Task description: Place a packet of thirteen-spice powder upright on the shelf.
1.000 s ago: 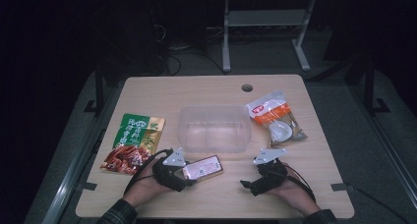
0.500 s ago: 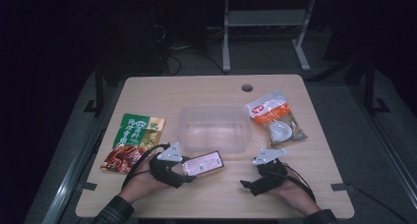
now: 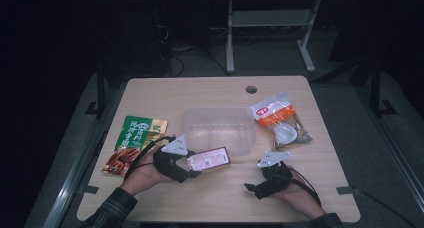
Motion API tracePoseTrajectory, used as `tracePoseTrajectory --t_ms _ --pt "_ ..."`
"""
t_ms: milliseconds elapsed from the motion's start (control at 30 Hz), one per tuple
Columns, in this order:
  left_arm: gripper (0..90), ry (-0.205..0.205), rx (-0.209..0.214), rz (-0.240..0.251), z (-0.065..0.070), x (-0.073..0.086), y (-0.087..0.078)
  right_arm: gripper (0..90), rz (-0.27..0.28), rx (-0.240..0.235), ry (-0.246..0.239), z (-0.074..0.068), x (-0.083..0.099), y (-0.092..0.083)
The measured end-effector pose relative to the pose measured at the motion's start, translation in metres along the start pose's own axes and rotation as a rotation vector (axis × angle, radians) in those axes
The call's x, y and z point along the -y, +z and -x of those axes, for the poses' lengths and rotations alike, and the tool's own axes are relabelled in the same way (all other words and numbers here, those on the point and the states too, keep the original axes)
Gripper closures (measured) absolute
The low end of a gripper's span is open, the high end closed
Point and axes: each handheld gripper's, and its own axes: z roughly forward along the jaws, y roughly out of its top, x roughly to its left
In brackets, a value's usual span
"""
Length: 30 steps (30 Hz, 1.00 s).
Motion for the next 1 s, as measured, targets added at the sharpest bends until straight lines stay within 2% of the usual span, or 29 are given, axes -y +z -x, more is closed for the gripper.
tracePoseTrajectory --t_ms 367,600,833,1000 --pt "32.0 0.022 0.007 0.016 -0.018 -0.025 -0.01 4.9 0.002 -0.003 -0.008 -0.001 0.0 0.0" --pt "32.0 0.052 0.017 0.016 -0.036 -0.043 -0.016 4.9 0.007 -0.003 -0.009 -0.001 0.0 -0.001" --pt "32.0 0.065 0.048 0.01 -0.054 -0.055 -0.013 5.0 0.004 -0.005 -0.012 -0.001 0.0 -0.001" --pt "32.0 0.079 0.049 -0.01 -0.063 -0.064 -0.007 5.0 0.005 -0.006 -0.006 -0.001 0.0 -0.001"
